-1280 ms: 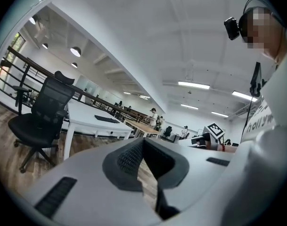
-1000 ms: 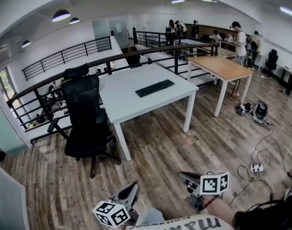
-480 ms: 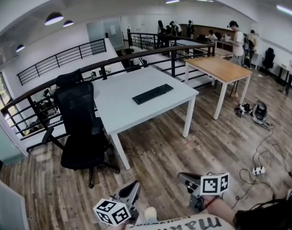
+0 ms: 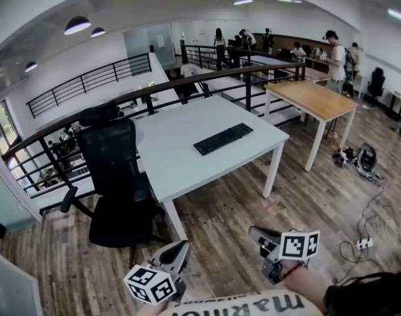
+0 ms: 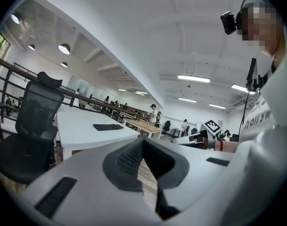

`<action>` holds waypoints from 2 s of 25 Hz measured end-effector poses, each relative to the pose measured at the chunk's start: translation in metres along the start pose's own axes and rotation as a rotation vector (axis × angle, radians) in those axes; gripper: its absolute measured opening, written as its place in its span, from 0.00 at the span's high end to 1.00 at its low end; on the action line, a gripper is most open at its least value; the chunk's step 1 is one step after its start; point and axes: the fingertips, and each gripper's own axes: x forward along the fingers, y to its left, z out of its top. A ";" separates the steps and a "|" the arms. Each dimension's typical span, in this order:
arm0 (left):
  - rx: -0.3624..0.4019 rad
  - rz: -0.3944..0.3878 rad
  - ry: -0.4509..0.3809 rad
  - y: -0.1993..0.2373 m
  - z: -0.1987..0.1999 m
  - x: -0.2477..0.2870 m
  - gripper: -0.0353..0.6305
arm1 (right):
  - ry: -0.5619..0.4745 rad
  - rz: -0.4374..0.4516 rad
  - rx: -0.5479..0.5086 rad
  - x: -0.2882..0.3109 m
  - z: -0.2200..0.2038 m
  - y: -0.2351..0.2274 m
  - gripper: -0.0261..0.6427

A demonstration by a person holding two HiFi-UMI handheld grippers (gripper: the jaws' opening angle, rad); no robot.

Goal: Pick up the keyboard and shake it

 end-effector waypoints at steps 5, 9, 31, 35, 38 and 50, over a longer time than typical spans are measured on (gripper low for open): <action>0.004 -0.008 -0.001 0.039 0.019 0.023 0.94 | -0.019 0.025 -0.002 0.044 0.016 0.001 0.90; 0.005 -0.026 -0.009 0.055 0.030 0.040 0.94 | -0.014 0.014 0.005 0.064 0.020 -0.006 0.90; -0.130 0.032 -0.022 0.116 0.035 0.159 0.94 | 0.049 0.004 0.017 0.143 0.106 -0.088 0.90; -0.114 0.060 -0.047 0.129 0.046 0.196 0.94 | 0.076 0.034 -0.052 0.165 0.140 -0.105 0.90; -0.114 0.074 -0.055 0.130 0.052 0.224 0.94 | 0.096 0.039 -0.082 0.174 0.161 -0.124 0.90; -0.108 0.145 -0.107 0.140 0.065 0.297 0.94 | 0.147 0.075 -0.138 0.206 0.219 -0.179 0.90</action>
